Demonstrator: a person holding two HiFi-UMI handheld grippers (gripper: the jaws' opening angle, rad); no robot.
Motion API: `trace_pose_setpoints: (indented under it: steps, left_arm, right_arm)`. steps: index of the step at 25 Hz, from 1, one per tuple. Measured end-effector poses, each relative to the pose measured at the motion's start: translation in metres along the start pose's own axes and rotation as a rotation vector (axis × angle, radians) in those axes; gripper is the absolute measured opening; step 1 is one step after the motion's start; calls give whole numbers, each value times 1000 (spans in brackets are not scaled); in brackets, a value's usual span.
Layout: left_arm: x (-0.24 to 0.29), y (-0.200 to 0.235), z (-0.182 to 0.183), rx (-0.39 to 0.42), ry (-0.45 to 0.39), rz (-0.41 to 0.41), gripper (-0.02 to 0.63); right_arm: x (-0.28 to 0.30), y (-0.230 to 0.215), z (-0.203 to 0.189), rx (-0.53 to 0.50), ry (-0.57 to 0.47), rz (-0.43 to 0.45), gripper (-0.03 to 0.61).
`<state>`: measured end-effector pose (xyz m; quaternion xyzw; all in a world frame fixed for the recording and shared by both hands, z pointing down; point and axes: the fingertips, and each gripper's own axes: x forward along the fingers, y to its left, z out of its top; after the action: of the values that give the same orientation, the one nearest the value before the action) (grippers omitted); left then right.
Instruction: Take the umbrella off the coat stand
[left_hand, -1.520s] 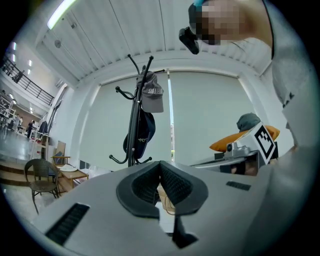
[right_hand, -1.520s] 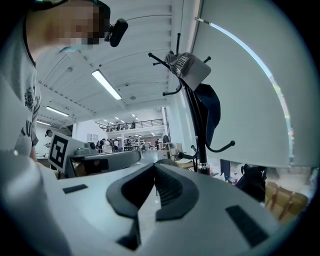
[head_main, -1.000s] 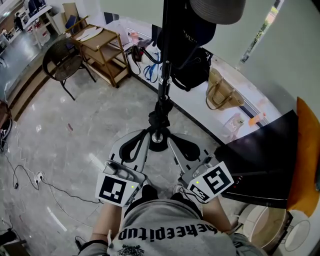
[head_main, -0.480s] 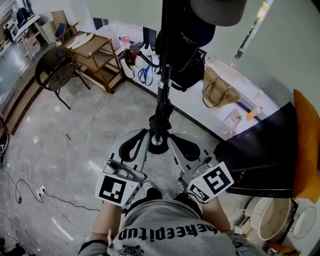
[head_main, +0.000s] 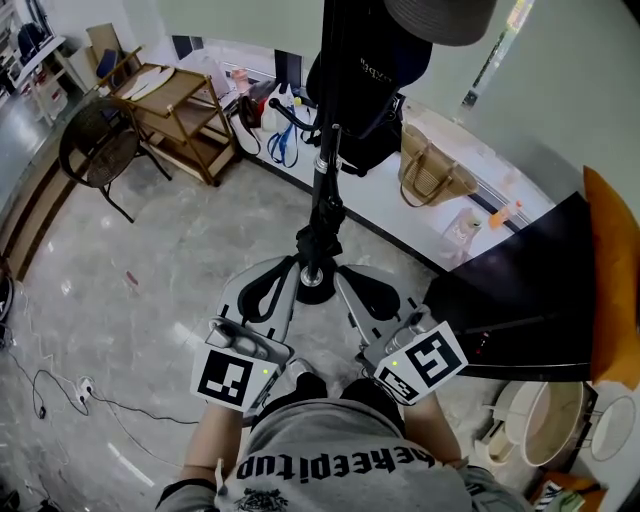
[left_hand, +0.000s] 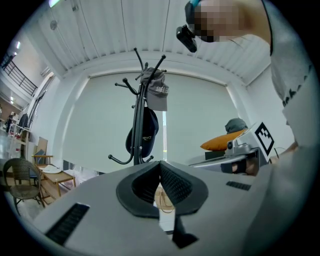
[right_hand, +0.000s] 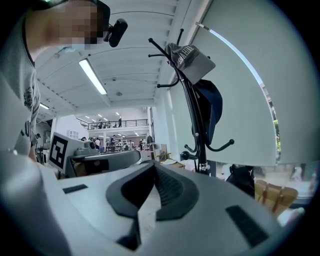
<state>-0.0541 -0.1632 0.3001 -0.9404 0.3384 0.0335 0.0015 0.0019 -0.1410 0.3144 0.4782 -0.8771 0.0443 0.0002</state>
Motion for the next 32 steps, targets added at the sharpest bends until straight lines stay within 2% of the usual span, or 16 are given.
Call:
trace_pose_setpoints:
  steps: [17, 27, 32]
  left_arm:
    - [14, -1, -11, -17, 17, -39, 16]
    - [27, 1, -7, -8, 3, 46, 16]
    - [36, 0, 5, 0, -50, 90, 15]
  right_arm:
    - [-2, -15, -9, 21, 20, -54, 12]
    - [6, -35, -4, 7, 23, 24, 13]
    - [11, -47, 3, -7, 29, 77, 14]
